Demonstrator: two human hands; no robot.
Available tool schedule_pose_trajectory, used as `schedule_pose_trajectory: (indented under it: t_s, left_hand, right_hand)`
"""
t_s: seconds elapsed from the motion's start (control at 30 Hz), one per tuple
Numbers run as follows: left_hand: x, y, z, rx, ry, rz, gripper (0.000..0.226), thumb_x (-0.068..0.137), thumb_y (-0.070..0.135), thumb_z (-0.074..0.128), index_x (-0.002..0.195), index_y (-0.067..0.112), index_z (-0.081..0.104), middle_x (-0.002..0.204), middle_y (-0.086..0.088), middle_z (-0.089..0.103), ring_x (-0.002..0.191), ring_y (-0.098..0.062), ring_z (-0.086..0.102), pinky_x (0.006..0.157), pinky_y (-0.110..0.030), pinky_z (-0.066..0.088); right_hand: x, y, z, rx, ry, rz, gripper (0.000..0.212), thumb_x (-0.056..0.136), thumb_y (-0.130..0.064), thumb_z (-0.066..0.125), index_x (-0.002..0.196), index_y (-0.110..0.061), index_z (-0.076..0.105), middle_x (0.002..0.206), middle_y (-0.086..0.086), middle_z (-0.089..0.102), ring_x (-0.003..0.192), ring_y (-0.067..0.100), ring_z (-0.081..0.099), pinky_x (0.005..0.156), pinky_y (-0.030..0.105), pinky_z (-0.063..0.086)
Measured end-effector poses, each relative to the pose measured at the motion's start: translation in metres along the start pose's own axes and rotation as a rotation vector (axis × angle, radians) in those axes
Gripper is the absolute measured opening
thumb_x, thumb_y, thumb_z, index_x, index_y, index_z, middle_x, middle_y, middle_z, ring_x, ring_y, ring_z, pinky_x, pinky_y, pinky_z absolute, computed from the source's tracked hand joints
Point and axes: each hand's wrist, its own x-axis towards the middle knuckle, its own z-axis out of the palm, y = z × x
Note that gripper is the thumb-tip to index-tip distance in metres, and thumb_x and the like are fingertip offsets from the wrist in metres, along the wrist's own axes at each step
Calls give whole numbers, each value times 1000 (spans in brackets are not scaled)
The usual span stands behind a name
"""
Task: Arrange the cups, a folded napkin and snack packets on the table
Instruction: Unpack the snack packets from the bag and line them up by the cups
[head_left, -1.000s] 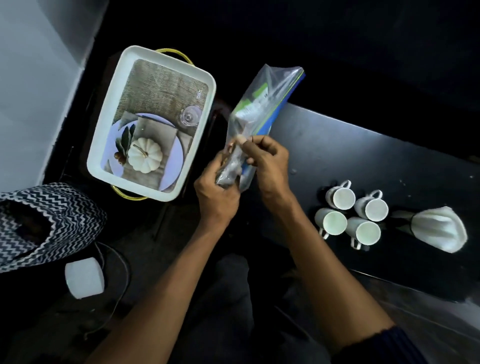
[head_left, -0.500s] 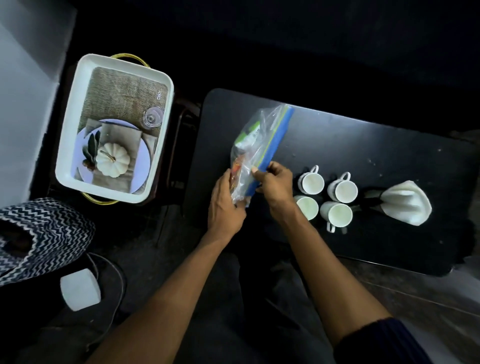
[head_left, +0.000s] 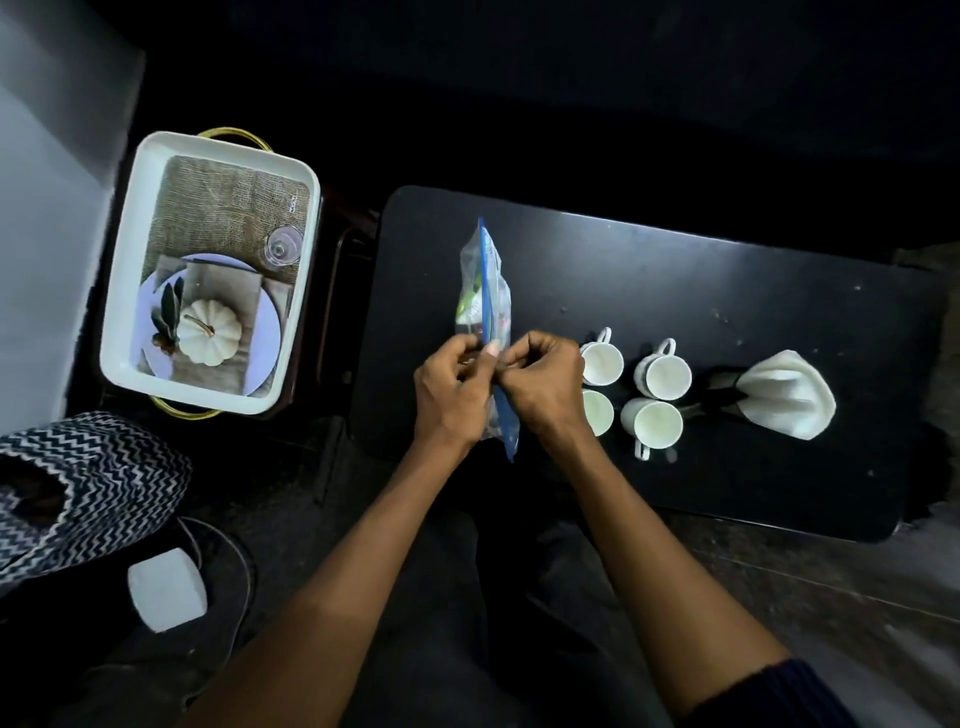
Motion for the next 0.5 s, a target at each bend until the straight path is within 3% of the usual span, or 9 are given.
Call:
schedule_pose_trajectory:
  t_s: [0.13,0.27,0.37,0.5]
  left_hand:
    - [5,12,9,50,82,-73,13,90,21,73,78,17,70,66,7,70,56,6,64,57,-13,50]
    - [12,16,7,105,133,-113,21,92,17,65,76,5,72,69,-10,72,59,-12,59,61,-35,53]
    - [9,19,5,121,160,-94,16,88,17,68,77,9,77,63,0,70,54,-6,58,59,-32,52]
    - [1,21,1,79,217,-65,7,84,19,77,82,13,81,67,4,75,56,-6,67,62,-30,60]
  right_hand:
    - [-2,1,-10,-5,-120,-70,9,73,-30,71,69,-24,75,71,1,75,68,8,66,72,47,62]
    - [-6,-5,-17,53,-130,-61,11,81,-15,75,84,-24,81,86,0,78,77,16,74,77,52,62]
    - [-7,-10,-17,20,-47,-128,7,81,-13,80,86,-18,80,94,5,74,77,24,73,75,46,62]
    - [-6,-17,-13,-55,16,-187,7,81,-24,79,88,-24,77,97,1,68,73,18,66,79,40,58]
